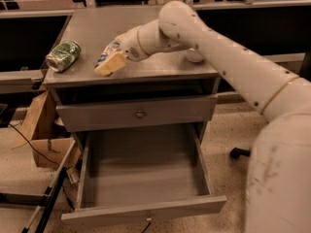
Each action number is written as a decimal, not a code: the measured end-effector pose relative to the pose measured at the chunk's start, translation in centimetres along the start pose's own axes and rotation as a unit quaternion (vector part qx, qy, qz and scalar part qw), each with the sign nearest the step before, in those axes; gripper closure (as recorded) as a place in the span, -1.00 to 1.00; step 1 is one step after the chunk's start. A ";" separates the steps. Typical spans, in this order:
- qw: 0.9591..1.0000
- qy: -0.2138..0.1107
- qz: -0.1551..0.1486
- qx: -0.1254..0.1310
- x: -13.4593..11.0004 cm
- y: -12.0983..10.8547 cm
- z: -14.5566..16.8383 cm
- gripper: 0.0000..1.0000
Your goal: Place redbull can into middle drawer
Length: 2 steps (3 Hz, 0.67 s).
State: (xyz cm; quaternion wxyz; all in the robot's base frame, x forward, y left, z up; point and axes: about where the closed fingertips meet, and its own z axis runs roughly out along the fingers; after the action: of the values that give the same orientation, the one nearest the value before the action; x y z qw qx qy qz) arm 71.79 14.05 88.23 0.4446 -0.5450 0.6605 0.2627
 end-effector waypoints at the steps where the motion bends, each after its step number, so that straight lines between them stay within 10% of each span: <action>1: 1.000 0.015 -0.005 0.005 -0.3 2.5 -3.5 1.00; 2: 0.999 0.040 -0.006 -0.005 0.5 6.0 -6.5 1.00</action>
Offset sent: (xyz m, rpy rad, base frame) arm -0.1432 -0.0778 0.0106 -0.1637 0.0634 0.0199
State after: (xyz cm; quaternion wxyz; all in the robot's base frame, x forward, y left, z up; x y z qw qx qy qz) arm 64.06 9.96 90.00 0.4169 -0.5612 0.6731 0.2413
